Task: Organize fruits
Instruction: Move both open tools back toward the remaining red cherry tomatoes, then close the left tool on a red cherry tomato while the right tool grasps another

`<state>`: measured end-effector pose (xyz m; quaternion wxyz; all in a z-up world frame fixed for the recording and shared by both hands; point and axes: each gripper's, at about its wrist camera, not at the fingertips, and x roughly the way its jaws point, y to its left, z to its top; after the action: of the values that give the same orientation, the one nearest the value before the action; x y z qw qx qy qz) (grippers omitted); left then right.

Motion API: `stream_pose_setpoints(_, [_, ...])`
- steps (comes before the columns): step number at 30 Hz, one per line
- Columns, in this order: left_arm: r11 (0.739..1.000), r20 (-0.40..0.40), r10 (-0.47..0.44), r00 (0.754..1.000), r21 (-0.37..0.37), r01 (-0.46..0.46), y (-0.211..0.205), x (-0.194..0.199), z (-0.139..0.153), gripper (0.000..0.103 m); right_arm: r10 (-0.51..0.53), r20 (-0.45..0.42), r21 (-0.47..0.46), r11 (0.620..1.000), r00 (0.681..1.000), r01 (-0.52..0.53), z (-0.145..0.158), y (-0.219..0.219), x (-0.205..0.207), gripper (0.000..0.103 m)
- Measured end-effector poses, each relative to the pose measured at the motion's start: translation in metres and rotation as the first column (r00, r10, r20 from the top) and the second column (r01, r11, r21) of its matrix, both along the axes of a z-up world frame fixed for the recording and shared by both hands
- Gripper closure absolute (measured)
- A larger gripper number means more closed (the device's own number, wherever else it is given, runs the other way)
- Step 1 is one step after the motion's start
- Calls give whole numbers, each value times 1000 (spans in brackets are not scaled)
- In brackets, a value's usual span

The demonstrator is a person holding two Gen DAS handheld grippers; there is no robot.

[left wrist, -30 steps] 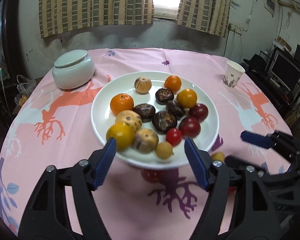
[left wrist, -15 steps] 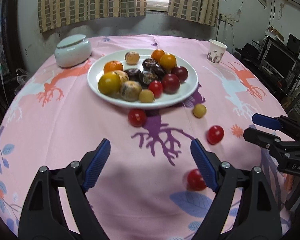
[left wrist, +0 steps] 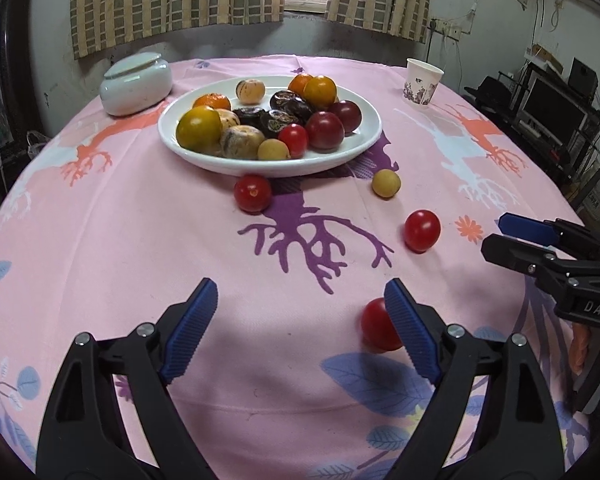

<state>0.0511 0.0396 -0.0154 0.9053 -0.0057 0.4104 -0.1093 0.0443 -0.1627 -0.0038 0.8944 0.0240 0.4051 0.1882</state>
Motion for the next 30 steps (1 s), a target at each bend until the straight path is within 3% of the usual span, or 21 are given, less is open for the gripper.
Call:
stream_pose_setpoints(11, [997, 0, -33, 999, -64, 33, -5, -6, 1, 16, 5, -17, -7, 1000, 1000, -5, -5, 0, 1, 42])
stream_pose_setpoints(25, [995, -22, -100, 995, 2, 100, -25, -9, -10, 17, 18, -15, -16, 1000, 1000, -18, -4, 4, -1, 42])
stream_pose_setpoints(27, [994, -23, -107, 994, 2, 108, -26, -9, -11, 24, 17, -15, -15, 1000, 1000, -17, -4, 4, -1, 42])
stream_pose_setpoints(30, [990, -40, -144, 989, -12, 143, -30, -9, -14, 53, 17, -14, -16, 1000, 1000, -17, -4, 4, -1, 42])
